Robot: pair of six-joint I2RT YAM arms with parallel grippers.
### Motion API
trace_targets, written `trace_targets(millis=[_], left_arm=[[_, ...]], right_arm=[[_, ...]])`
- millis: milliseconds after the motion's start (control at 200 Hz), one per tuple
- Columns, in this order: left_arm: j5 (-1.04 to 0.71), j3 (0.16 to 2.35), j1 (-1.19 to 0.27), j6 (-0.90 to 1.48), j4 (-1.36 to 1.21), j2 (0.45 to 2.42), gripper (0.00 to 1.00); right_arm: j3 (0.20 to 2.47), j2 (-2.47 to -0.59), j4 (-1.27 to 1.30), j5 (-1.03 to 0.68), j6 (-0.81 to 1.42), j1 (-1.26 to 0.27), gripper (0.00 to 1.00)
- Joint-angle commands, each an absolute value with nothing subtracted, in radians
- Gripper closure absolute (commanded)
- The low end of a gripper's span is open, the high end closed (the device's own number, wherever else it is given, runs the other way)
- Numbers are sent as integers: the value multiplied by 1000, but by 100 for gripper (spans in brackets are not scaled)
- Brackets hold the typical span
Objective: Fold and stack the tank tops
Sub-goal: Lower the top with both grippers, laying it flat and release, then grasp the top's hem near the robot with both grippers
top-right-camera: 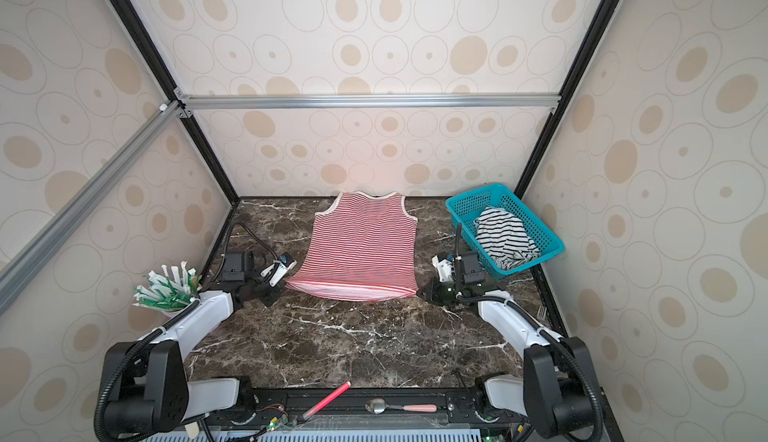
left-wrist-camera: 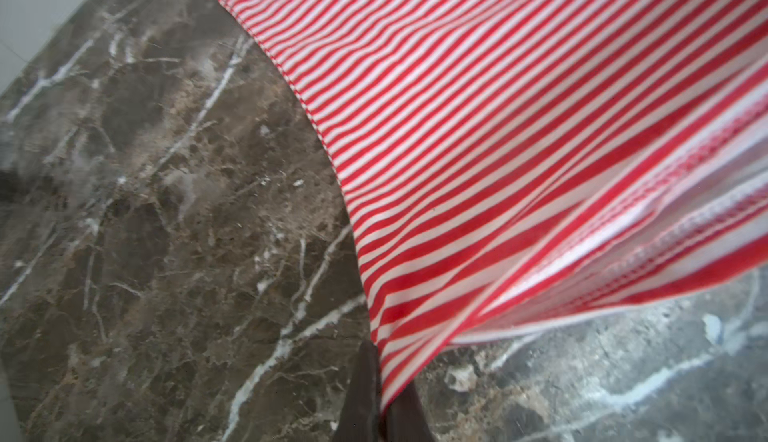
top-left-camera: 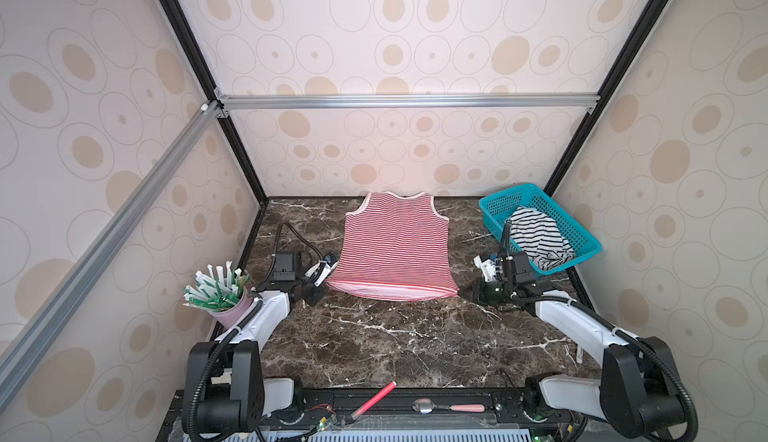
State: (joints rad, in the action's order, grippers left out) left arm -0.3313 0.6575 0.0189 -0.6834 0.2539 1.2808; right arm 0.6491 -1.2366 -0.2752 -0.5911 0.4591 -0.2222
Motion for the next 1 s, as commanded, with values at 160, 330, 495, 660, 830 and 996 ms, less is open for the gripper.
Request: trace_targets(millis=[160,330,495,660,830,996], left_arm=[[-327,660,7,-887,466,1236,99],[-267,628,-65,-914,495,1236,98],[-183,589,-121,-929,499,1245,94],[-140,587,-129,-956,546,1237,91],[-95,604,-130,-978,594,1175,85],[-175,700,-129,-996,729,1123,77]], right_arm=[[637,-1166,-474,-403,435,-360,100],[605,-1191,-495,-332,455,-400,100],[584,-1216,-514,-261,468,-403,98],[572,-1215,-531,-255,472,-405,82],[605,-1149,-635,-196,474,-405,61],[628,-1127,-592,-236,532,-446,61]])
